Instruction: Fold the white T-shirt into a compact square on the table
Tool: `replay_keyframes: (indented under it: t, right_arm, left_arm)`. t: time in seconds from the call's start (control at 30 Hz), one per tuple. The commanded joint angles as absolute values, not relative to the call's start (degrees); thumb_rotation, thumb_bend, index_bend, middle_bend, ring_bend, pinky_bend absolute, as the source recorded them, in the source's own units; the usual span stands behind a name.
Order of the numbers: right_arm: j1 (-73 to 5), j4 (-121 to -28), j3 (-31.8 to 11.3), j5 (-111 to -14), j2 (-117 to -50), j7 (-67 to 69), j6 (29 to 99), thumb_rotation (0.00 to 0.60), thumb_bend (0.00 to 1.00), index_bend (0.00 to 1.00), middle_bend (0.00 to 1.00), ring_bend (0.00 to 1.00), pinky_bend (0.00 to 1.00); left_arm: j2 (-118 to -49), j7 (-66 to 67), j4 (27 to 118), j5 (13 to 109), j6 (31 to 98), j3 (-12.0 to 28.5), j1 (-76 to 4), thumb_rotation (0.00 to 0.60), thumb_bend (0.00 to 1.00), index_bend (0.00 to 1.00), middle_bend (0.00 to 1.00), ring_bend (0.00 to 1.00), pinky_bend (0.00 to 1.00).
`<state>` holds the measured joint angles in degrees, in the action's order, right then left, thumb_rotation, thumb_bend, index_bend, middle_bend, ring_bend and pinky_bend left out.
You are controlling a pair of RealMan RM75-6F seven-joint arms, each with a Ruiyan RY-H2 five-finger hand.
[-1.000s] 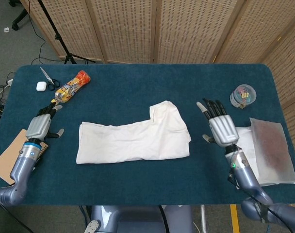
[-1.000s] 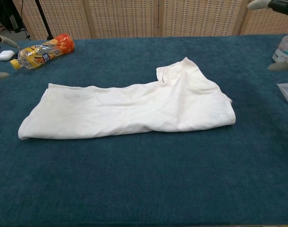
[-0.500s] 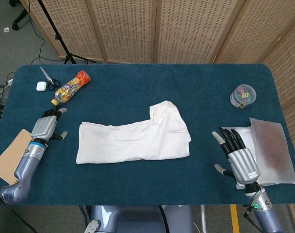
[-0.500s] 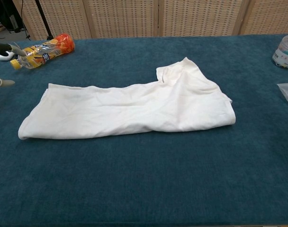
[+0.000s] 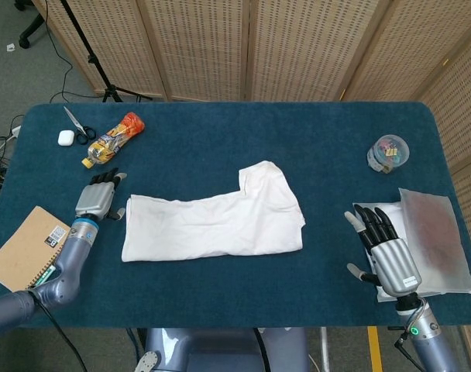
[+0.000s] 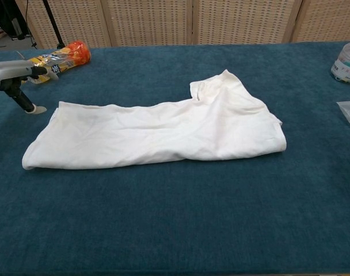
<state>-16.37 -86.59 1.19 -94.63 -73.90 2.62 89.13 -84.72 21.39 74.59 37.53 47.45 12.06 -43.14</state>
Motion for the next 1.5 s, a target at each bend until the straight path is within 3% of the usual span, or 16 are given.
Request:
replay_keyframes:
  t: [0.03,0.1,0.8,0.97,1.5]
  right_arm:
    - [-16.3,-86.3,1.1,-94.8,-74.0,2.8,88.5,0.6,0.0,0.0,0.0,0.0,0.0]
    - [-16.2,-86.2,1.0,-94.8,-74.1,2.8,88.2,0.6,0.0,0.0,0.0,0.0,0.0]
    - [-15.5,-86.0,-0.4,-95.2,-74.1,3.3,86.6,0.6,0.0,0.0,0.0,0.0,0.0]
    - [-15.3,-86.2,-0.6,-95.2,-74.1,3.4,86.3,0.6,0.0,0.0,0.0,0.0,0.0]
    - [-15.1,-86.3,-1.0,-95.4,-74.0,3.9,85.8,0.6,0.0,0.0,0.0,0.0,0.0]
  left_arm:
    - [-87.1,24.4,72.7,34.1,47.3,12.4,-45.5,0.6,0.34,0.23,0.0,0.0,0.0]
    - [-88.0,25.4,72.1,32.9,47.7,12.5,-46.2,0.6,0.34,0.28,0.0,0.0,0.0]
    - [-91.1,26.6,68.5,28.8,46.8,11.9,-46.9,0.6,0.35,0.41,0.0,0.0,0.0]
    - [-91.7,25.6,68.0,29.5,47.8,12.0,-46.4,0.6,0.35,0.52,0.0,0.0,0.0]
    - [-93.9,25.2,66.3,31.1,50.5,12.8,-45.8,0.6,0.38,0.68,0.0,0.0,0.0]
